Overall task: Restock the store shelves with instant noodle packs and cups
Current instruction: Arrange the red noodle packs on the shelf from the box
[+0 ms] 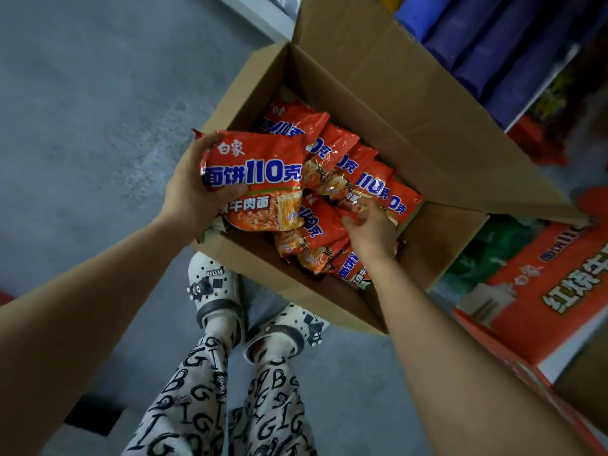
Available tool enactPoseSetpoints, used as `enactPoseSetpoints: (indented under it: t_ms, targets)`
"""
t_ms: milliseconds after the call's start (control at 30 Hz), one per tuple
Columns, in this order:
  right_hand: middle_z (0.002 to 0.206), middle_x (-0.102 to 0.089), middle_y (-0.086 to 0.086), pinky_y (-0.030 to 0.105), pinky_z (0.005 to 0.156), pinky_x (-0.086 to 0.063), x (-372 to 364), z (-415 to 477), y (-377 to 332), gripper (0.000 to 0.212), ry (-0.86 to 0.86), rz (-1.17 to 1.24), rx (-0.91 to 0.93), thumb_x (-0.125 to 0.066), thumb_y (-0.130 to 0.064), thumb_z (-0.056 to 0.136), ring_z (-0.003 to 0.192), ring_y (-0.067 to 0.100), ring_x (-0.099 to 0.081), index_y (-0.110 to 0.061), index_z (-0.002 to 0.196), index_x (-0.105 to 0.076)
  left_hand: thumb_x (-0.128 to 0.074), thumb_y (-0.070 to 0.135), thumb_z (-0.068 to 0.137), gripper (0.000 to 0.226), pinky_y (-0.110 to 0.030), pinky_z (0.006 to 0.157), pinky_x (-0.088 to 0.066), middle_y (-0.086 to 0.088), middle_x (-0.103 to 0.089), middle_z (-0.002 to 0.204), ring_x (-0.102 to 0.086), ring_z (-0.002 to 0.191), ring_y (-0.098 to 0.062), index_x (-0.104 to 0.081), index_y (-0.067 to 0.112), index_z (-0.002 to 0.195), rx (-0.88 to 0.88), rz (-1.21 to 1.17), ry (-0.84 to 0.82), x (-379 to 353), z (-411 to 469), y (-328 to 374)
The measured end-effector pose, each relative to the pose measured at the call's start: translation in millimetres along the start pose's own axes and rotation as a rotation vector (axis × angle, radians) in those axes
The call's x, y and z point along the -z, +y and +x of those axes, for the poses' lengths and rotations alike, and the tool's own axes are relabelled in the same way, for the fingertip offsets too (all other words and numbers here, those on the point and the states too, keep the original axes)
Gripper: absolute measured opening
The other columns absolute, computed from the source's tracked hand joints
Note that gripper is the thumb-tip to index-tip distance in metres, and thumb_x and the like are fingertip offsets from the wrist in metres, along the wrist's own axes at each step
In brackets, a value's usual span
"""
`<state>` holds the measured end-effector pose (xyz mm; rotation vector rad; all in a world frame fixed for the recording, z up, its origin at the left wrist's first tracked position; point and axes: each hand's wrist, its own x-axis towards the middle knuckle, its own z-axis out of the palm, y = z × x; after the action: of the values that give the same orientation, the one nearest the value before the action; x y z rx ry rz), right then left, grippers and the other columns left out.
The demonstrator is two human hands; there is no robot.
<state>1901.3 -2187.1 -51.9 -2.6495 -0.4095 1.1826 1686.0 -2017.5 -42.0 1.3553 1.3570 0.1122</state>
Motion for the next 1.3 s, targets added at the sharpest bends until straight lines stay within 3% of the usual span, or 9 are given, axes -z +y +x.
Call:
enactPoseSetpoints:
  t_ms: [133,333,500,767,867,933,1000,1133,1300]
  targets:
    - [0.139,-0.056,0.008,0.038,0.099,-0.045,-28.2,5.8,4.2,0.051,-0.045,-0.287,0.075,-0.06,-0.034,0.097,0.131,0.029,-0.048,-0.014,0.142,-0.047,-0.083,0.026,0.075,0.081,-0.038,0.088,-0.055,0.001,-0.047,0.14,-0.055,0.119,-0.019,-0.039,0.038,0.141,-0.066,0.07,0.005,-5.1,9.9,-11.3]
    - [0.132,-0.059,0.012,0.044,0.103,-0.037,-63.9,22.5,1.1,0.059,-0.027,-0.581,0.062,-0.056,-0.057,0.093,0.126,0.034,-0.048,-0.015,0.133,-0.05,-0.082,0.026,0.077,0.079,-0.041,0.09,-0.056,0.001,-0.047,0.14,-0.056,0.119,-0.019,-0.037,0.042,0.14,-0.088,0.105,-0.018,-9.4,17.1,-27.6]
    - [0.138,-0.052,0.009,0.04,0.09,-0.048,-81.9,23.3,-9.8,0.058,0.033,-0.249,-0.031,-0.079,-0.035,0.082,0.121,0.033,-0.055,-0.021,0.132,-0.053,-0.078,0.017,0.08,0.078,-0.007,0.065,-0.05,-0.002,-0.045,0.139,-0.056,0.113,-0.013,-0.036,0.035,0.143,-0.118,0.089,-0.057,-7.6,18.2,-33.9]
    - [0.142,-0.034,0.005,0.042,0.094,-0.054,-114.4,2.4,-9.8,0.044,0.393,0.403,-0.212,-0.082,-0.01,0.077,0.127,0.032,-0.046,-0.028,0.114,-0.065,-0.077,0.017,0.081,0.077,-0.002,0.065,-0.047,-0.004,-0.045,0.139,-0.058,0.111,-0.012,-0.036,0.036,0.143,-0.132,0.096,-0.095,-4.1,18.6,-37.2]
    - [0.146,-0.033,0.008,0.032,0.096,-0.046,-123.3,-17.5,-12.1,0.054,0.334,0.418,-0.253,-0.078,-0.018,0.083,0.13,0.033,-0.044,-0.032,0.132,-0.058,-0.077,0.017,0.081,0.077,-0.002,0.066,-0.047,-0.002,-0.045,0.139,-0.058,0.112,-0.014,-0.036,0.039,0.141,-0.124,0.095,-0.085,-5.3,17.8,-38.0]
    - [0.148,-0.034,0.013,0.037,0.101,-0.043,-128.5,-22.2,-11.2,0.066,0.257,0.39,-0.27,-0.077,-0.023,0.085,0.132,0.035,-0.044,-0.034,0.143,-0.047,-0.077,0.017,0.081,0.077,-0.001,0.064,-0.047,-0.002,-0.045,0.139,-0.057,0.112,-0.015,-0.036,0.041,0.141,-0.123,0.127,-0.091,-4.9,17.8,-39.1]
    - [0.146,-0.038,0.014,0.041,0.102,-0.044,-128.1,-18.0,-9.7,0.074,0.227,0.391,-0.269,-0.076,-0.02,0.085,0.13,0.035,-0.046,-0.034,0.147,-0.039,-0.078,0.02,0.08,0.077,-0.005,0.064,-0.048,-0.003,-0.045,0.138,-0.056,0.114,-0.015,-0.035,0.044,0.14,-0.132,0.175,-0.103,-3.0,18.5,-40.1]
    - [0.135,-0.055,0.008,0.029,0.092,-0.044,-114.8,-0.6,-7.4,0.07,0.191,0.387,-0.262,-0.073,-0.009,0.086,0.124,0.027,-0.055,-0.026,0.146,-0.041,-0.078,0.022,0.08,0.076,-0.018,0.078,-0.049,-0.006,-0.043,0.139,-0.054,0.118,-0.019,-0.035,0.047,0.137,-0.149,0.222,-0.113,1.3,20.2,-41.1]
    - [0.134,-0.057,0.004,0.046,0.099,-0.052,-86.7,-2.2,-2.3,0.068,0.124,0.287,-0.207,-0.079,-0.014,0.081,0.123,0.026,-0.057,-0.022,0.14,-0.046,-0.078,0.016,0.08,0.077,-0.01,0.066,-0.05,-0.001,-0.044,0.138,-0.057,0.109,-0.011,-0.036,0.039,0.141,-0.101,0.141,-0.111,-2.3,13.9,-31.5]
